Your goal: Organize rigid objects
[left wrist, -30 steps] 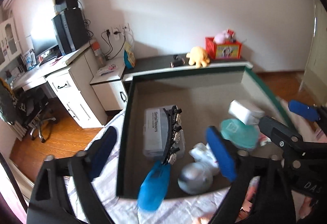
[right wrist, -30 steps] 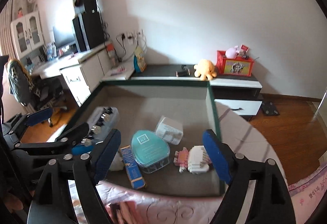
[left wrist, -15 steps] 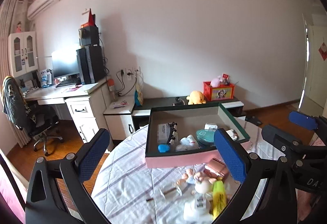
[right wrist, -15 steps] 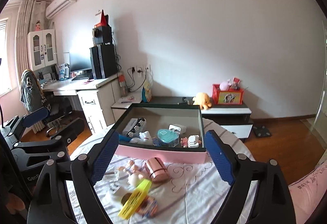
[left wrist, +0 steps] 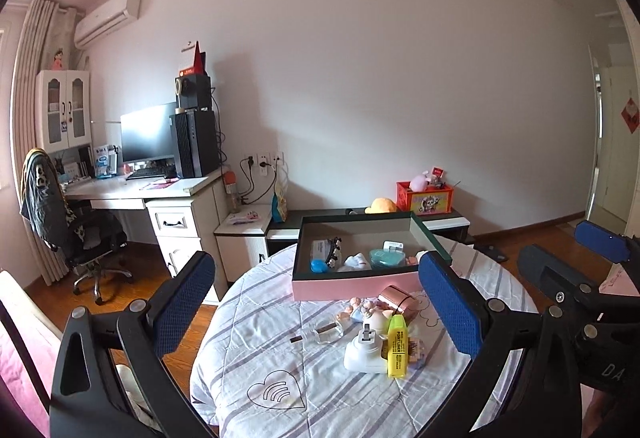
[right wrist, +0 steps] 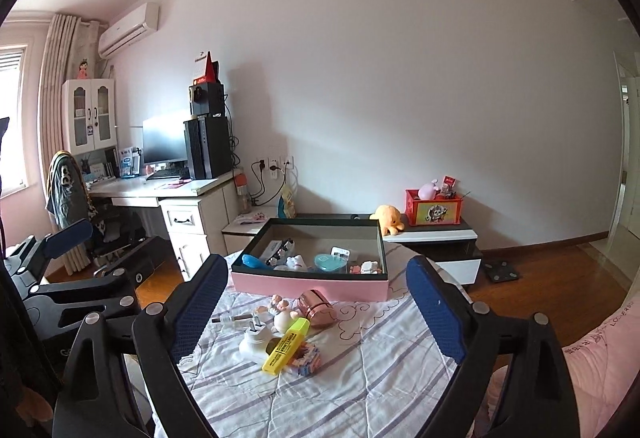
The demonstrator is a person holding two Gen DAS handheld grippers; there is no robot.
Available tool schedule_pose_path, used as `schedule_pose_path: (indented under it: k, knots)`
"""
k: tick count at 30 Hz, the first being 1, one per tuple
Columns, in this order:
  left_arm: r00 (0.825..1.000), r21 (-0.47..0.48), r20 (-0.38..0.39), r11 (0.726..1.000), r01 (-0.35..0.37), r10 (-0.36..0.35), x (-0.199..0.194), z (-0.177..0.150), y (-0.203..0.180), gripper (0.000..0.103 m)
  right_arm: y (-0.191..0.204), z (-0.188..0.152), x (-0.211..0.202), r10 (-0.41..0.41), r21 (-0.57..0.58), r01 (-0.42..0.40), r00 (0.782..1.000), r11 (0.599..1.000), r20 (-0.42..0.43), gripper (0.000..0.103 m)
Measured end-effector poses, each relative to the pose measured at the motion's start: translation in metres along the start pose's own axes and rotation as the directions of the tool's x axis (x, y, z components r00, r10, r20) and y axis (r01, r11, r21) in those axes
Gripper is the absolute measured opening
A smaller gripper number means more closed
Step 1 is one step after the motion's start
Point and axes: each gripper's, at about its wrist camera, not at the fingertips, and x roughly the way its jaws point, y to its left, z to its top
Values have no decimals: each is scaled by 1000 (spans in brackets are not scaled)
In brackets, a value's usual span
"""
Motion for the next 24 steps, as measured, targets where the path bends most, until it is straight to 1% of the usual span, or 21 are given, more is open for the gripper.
schedule_pose_path:
  k: [5, 10, 11, 12, 13, 24]
  knots:
    - [999, -11, 39, 1000, -3, 4, -17, 5, 2, 103, 3, 3, -18, -12, -5, 12, 999, 1000, 35, 94]
    - [998, -15, 59, 1000, -8, 8, -24, 8, 2, 103, 4, 4, -26, -25, -9, 26, 998, 1000, 51, 96]
    - [998, -15, 60, 1000, -8, 9, -25, 8, 2, 103, 4, 4, -26, -29, -10, 30, 998, 1000, 54, 97]
    - [998, -15, 63, 1000, -7, 8, -25, 8, 3, 103, 4, 4, -27, -37, -9, 37, 998, 999, 57, 103]
    - [998, -18, 67, 1000, -7, 8, -25, 8, 3, 103, 3, 4, -27, -51, -5, 51, 997, 999, 61, 103]
    - [999, -17, 46, 1000, 2, -1, -13, 8, -1, 103, -1, 4, -15, -54, -9, 55, 998, 998, 44, 103]
